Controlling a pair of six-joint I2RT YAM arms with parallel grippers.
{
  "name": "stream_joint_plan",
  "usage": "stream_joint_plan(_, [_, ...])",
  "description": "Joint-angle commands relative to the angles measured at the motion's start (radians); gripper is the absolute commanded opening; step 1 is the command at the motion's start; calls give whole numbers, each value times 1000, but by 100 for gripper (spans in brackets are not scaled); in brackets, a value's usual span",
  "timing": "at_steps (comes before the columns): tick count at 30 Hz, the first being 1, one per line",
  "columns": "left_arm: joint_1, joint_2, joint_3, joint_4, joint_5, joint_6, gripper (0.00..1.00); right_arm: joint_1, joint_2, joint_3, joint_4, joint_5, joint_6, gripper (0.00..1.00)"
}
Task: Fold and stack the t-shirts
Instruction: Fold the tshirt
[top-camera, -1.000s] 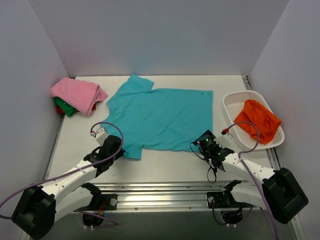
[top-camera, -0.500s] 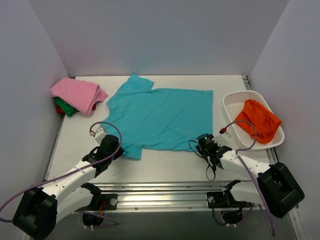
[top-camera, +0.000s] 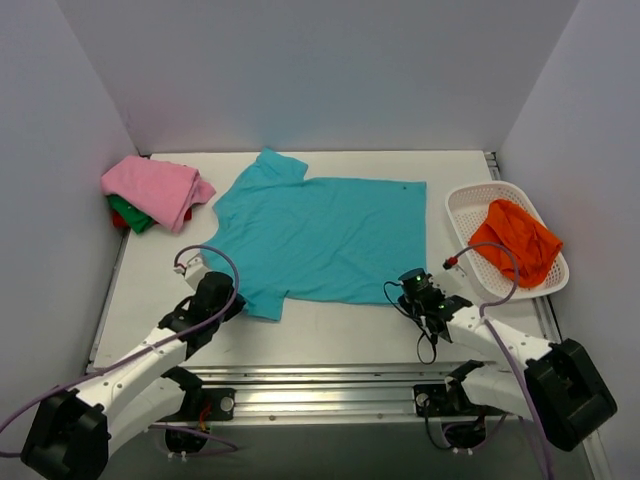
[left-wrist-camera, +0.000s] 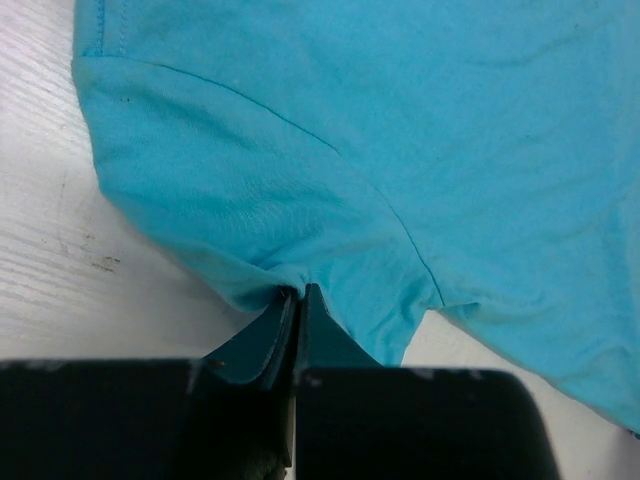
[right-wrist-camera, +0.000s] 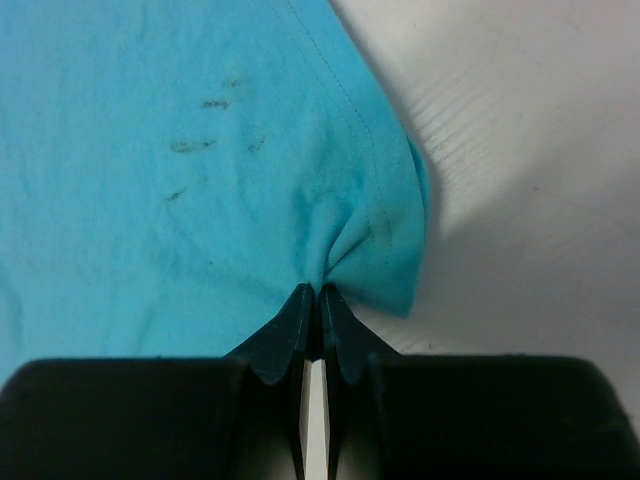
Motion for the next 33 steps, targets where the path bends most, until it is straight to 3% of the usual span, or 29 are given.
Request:
stream_joint_plan(1, [5,-71,23,-71,-24,7,2,-4,-113,15,-156,65,-20,0])
stream_joint_plan(6, [2,-215,78,-219,-53,11,2,-2,-277,50,-277,87,-38,0])
stream_joint_plan(11, [0,-240,127,-244,-42,24,2,-2,-314,98,-330,104,-75,0])
stream_joint_plan(28, [19,246,489,-63,-16,137,2,-13,33,318,-222,182,-126,0])
stream_joint_plan(33, [95,453,629,8,63,194,2,-86,169,383,-164,197,-136,0])
